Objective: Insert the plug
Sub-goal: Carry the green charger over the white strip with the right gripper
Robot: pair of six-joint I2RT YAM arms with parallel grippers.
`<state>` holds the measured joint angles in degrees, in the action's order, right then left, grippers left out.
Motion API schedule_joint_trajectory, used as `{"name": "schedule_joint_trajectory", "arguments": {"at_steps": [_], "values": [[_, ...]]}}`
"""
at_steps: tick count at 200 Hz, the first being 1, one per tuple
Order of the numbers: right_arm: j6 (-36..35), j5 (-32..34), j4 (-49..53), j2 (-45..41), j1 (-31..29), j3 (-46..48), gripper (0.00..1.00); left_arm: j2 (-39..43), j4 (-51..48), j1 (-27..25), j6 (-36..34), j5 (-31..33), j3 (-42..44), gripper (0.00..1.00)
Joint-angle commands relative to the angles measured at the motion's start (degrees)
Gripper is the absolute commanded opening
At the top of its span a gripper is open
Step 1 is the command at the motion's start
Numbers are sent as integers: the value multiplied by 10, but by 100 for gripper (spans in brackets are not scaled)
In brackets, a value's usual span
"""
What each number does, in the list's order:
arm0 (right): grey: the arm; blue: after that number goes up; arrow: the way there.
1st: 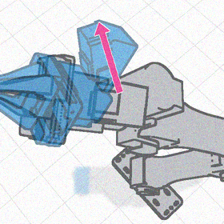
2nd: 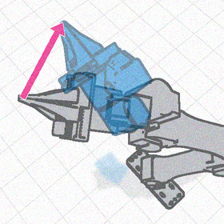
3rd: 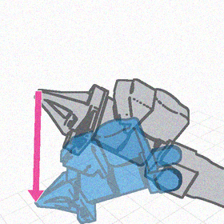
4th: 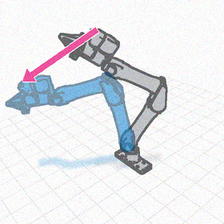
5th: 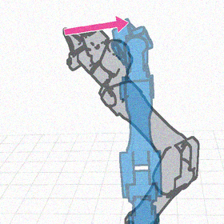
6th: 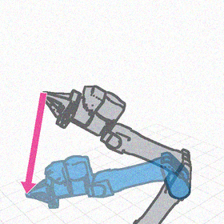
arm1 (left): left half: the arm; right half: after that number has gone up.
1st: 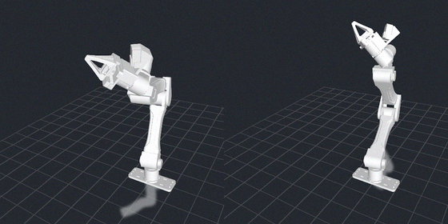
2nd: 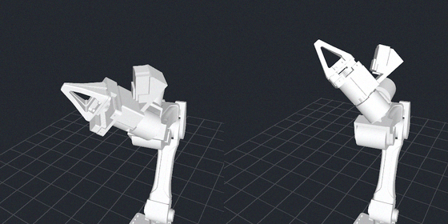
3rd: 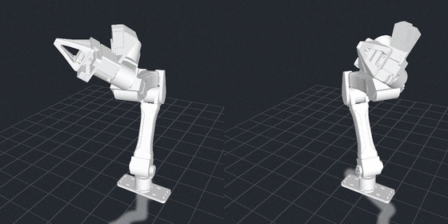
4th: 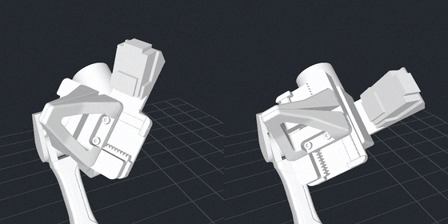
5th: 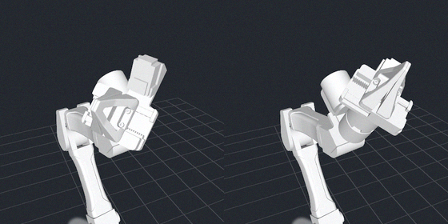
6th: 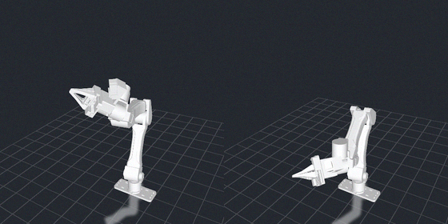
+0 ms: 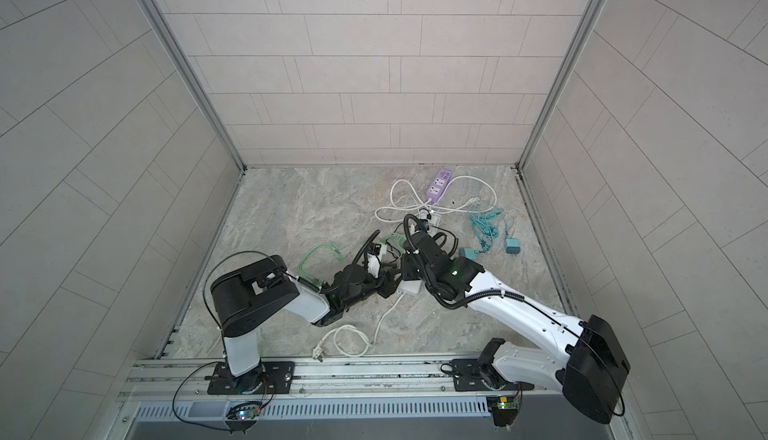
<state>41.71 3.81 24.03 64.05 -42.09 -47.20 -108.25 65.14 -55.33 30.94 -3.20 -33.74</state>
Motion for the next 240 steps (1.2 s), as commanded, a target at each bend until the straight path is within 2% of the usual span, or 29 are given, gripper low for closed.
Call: {"name": "schedule_joint_trajectory", "arguments": {"at_steps": [1,38,61,93,120,149,175,240], "values": [[-17,-42,29,-38,29,-4,0,-6,-7,6,-16,10,-31,49],[-58,-78,95,-91,127,-28,0,-6,-30,6,-15,-11,-63,49],[-65,-103,97,-102,152,-31,0,-7,-31,6,-25,-4,-64,49],[-51,-148,57,-82,150,-30,0,6,-58,10,-45,12,-64,49],[-31,-159,8,-61,132,-12,0,20,-78,21,-47,30,-53,48],[-23,-155,-14,-35,101,-4,0,4,-76,39,-10,22,-58,48],[-30,-158,-16,-18,98,10,0,1,-52,61,39,30,-38,44],[-21,-121,-35,20,90,36,0,-31,-50,64,49,8,-66,44]]}}
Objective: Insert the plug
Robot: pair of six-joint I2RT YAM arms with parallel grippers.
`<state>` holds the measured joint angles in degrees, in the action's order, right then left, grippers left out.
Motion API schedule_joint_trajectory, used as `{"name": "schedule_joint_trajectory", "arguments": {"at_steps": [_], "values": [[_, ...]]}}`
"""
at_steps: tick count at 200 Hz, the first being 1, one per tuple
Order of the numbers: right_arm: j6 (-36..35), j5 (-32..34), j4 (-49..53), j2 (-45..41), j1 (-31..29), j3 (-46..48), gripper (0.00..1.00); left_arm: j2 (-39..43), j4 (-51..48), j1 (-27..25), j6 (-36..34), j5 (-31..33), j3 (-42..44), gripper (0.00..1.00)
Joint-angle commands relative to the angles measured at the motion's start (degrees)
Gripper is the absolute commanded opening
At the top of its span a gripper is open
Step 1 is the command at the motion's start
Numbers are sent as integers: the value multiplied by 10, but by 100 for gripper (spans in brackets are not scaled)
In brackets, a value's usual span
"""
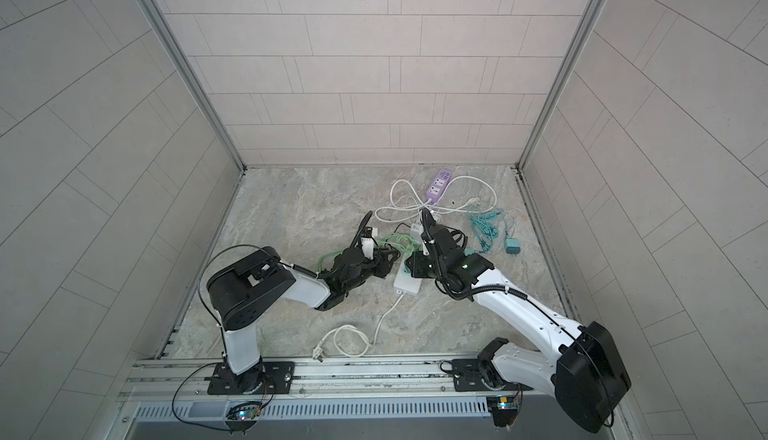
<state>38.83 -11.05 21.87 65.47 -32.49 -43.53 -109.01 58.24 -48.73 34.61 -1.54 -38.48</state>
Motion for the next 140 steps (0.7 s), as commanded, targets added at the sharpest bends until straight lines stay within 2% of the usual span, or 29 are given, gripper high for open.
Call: {"name": "schedule_joint_trajectory", "arguments": {"at_steps": [1,52,94,140], "values": [[8,29,-13,6,-7,0,0,-24,20,-2,12,-8,-19,44],[26,115,-15,30,-31,11,0,-30,18,-1,16,-19,-27,44],[36,129,-14,76,-52,-1,0,-27,24,-1,21,-24,-12,43],[56,193,-3,103,-84,-20,0,-23,41,-1,35,-34,11,42]]}}
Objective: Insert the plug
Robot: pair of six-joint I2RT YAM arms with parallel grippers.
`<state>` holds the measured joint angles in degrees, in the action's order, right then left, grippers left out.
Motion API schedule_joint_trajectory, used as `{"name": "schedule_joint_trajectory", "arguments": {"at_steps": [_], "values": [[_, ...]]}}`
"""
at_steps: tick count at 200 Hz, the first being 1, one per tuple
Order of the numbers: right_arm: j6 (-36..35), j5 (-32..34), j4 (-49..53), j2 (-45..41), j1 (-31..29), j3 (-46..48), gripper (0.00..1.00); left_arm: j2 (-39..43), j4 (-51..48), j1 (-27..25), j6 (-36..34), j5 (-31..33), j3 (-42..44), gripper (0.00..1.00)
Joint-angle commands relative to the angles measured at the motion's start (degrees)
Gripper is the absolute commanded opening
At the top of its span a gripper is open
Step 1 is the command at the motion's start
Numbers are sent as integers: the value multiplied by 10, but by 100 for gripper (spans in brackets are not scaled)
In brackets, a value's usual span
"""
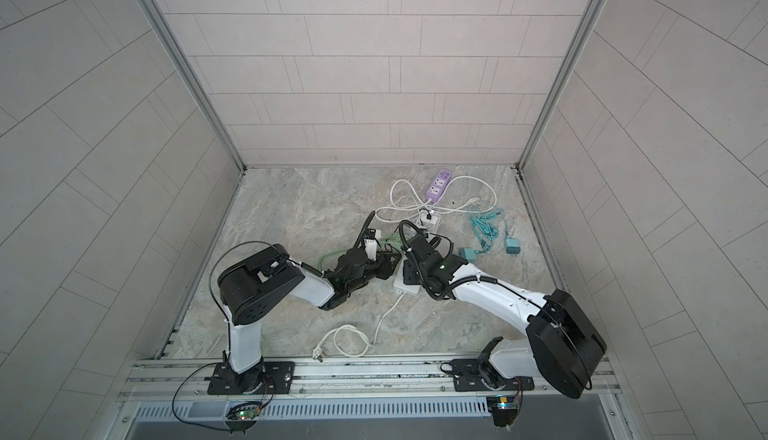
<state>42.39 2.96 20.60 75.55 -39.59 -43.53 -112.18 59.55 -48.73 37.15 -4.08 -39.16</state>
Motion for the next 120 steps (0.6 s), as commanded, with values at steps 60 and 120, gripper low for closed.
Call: {"name": "schedule_joint_trajectory", "arguments": {"at_steps": [60,120], "values": [[52,119,10,7,-30,-20,0,16,38,-1,17,-11,39,41],[75,119,-12,38,-35,-22,0,13,48,-12,14,-51,49,36]]}}
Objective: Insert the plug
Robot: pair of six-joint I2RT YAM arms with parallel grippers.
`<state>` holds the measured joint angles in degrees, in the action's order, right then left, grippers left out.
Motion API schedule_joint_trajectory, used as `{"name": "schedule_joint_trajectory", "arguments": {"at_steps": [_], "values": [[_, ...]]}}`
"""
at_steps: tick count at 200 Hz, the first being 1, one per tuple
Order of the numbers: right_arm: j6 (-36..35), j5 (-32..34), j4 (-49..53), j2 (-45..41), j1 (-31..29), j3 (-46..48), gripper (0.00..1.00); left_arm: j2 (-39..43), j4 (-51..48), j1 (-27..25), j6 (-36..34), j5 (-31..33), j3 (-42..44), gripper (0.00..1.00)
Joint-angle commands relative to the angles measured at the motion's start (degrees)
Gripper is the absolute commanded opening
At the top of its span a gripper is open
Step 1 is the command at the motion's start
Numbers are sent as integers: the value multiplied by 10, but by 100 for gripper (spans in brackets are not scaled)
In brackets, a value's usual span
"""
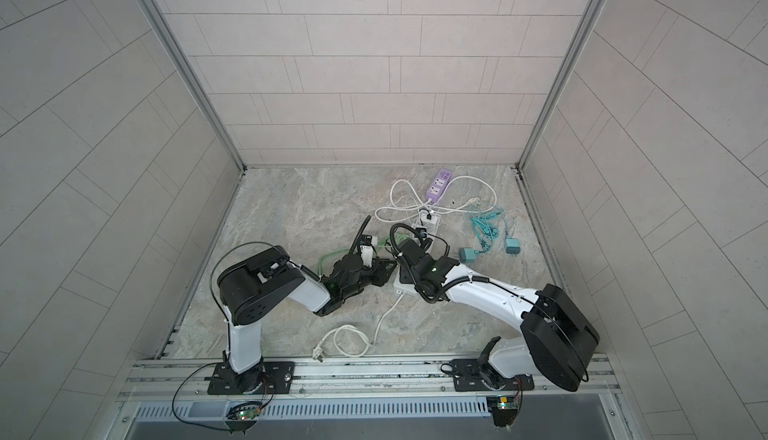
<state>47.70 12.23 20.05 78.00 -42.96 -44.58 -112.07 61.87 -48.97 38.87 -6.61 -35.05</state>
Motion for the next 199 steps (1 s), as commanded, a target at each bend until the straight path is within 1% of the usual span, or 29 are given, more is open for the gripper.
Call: {"name": "schedule_joint_trajectory", "arguments": {"at_steps": [1,31,80,158,199], "values": [[22,26,-8,14,-1,-11,0,12,24,-11,-5,-26,8,36],[23,35,-6,11,-1,-12,0,16,1,-29,-18,-34,9,35],[24,57,5,-3,-1,-9,0,4,-12,-50,-15,-45,6,35],[11,96,9,-32,-1,-4,0,-21,-3,-77,-6,-55,-5,34],[14,99,5,-35,3,9,0,-19,-7,-88,-7,-63,-10,34]]}}
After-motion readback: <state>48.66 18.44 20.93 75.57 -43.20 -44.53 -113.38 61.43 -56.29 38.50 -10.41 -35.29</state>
